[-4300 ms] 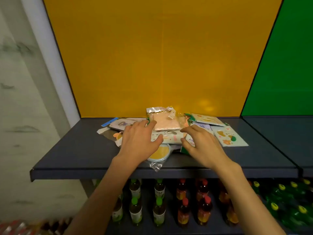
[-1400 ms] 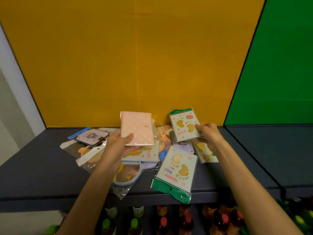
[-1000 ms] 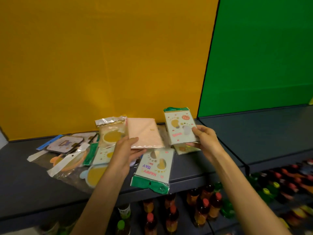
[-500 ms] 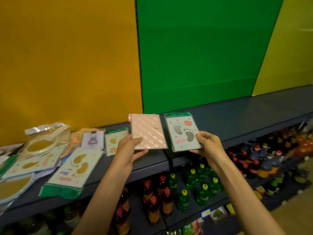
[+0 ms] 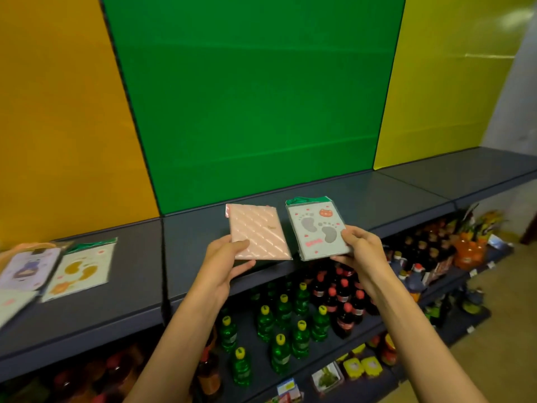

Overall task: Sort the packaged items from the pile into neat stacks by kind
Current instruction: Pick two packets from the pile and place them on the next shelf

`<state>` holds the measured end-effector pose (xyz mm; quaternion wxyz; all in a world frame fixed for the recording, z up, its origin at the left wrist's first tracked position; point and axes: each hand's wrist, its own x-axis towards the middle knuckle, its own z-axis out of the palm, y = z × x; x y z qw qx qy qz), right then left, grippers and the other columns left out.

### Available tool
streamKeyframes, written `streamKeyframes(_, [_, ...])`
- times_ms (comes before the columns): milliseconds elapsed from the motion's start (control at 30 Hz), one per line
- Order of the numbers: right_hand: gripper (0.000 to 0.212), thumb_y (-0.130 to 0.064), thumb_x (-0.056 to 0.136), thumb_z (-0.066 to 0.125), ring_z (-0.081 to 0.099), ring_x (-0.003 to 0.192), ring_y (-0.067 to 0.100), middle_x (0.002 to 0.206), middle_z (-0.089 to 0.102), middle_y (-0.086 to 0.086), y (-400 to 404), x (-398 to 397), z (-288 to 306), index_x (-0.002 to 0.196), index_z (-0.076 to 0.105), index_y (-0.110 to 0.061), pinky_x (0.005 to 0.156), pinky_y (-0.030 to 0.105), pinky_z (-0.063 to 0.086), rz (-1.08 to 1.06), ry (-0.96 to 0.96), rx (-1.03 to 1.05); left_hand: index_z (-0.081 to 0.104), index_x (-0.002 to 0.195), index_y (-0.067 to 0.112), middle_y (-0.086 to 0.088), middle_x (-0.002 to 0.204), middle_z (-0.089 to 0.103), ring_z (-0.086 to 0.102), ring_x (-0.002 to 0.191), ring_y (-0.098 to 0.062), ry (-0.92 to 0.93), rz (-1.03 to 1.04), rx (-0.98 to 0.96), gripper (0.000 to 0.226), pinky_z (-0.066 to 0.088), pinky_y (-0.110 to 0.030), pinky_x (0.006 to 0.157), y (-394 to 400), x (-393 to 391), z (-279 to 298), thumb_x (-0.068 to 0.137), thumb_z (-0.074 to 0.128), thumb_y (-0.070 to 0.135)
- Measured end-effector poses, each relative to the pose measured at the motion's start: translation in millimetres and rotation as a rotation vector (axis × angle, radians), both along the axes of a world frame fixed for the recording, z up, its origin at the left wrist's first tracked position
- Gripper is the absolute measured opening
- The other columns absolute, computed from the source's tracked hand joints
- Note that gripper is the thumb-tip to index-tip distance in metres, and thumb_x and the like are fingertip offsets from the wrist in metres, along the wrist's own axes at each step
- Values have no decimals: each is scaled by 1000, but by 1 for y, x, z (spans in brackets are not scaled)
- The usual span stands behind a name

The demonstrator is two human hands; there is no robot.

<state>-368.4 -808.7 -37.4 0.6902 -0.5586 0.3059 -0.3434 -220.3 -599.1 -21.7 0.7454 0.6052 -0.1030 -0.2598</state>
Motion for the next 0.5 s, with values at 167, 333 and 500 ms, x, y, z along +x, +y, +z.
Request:
streamKeyframes(167, [16, -14, 101, 49, 69, 82, 16, 92, 73, 5, -74, 9, -8, 103, 65, -12, 55, 26, 56, 5, 25, -17, 70, 107, 8, -5, 97, 73, 66, 90, -15, -14, -16, 54, 16, 53, -24, 64, -72, 5, -6, 92, 63, 6])
streamKeyframes(333, [15, -13, 101, 50, 69, 78, 15, 88, 72, 4, -154, 26, -4, 96, 64, -12, 51, 24, 57, 23, 95, -31, 70, 97, 12, -4, 93, 72, 63, 89, -15, 18, -15, 91, 10, 52, -25, 73, -146, 18, -4, 91, 64, 6])
streamKeyframes(500, [14, -11, 100, 50, 69, 78, 18, 96, 71, 13, -238, 46, 4, 107, 61, -4, 47, 23, 55, 32, 142, -68, 69, 103, 9, -5, 94, 71, 62, 84, -12, -6, -18, 119, 15, 50, -21, 66, -210, 31, 0, 90, 64, 5])
